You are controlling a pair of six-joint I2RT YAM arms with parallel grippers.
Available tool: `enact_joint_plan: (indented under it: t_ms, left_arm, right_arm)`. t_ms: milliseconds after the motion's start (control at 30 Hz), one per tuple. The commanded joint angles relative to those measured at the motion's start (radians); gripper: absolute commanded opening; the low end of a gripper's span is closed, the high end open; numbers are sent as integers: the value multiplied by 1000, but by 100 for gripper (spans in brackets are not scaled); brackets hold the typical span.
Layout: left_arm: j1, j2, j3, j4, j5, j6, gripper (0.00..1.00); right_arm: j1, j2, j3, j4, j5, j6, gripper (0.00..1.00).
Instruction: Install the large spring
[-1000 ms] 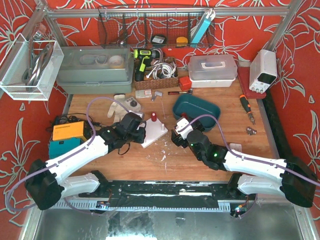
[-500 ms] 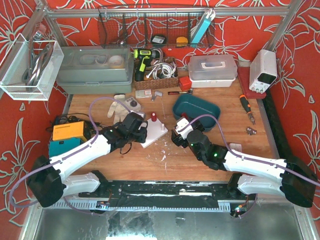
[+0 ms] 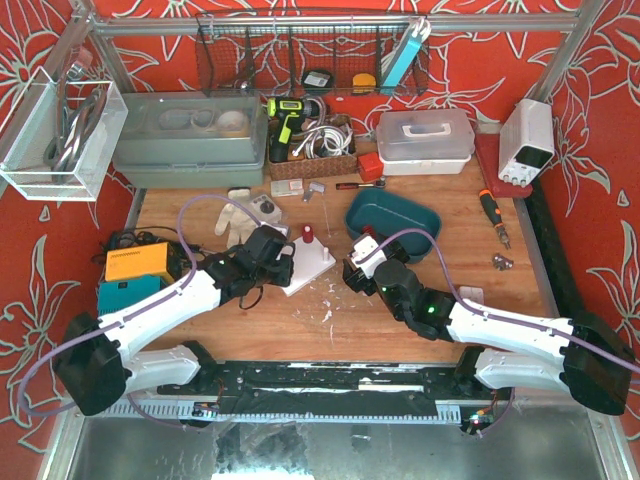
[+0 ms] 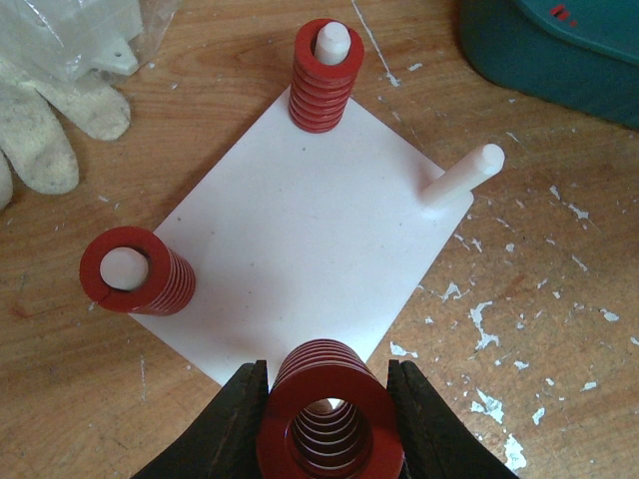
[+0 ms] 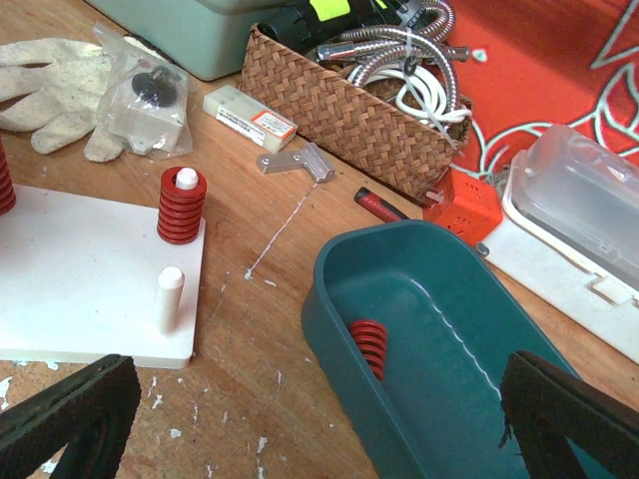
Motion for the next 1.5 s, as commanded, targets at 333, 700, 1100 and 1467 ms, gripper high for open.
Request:
enact_joint_plan:
  t_ms: [333,700,1100,1467]
  left_arm:
    - [-9,9,1,-36,7,1,13]
    - [-13,56,-9,-19,2,-2,15]
    - [-13,132,-16,26,-17,-9,34]
    - [-13,97,-14,61,-14,-16,63]
  right_arm:
    - [-9,6,-5,-4,5,12,99]
    - [-11,11,-4,-1,4,13,99]
    - [-13,17,4,-12,6,16,99]
    - [-18,5,1,-25,6,24,99]
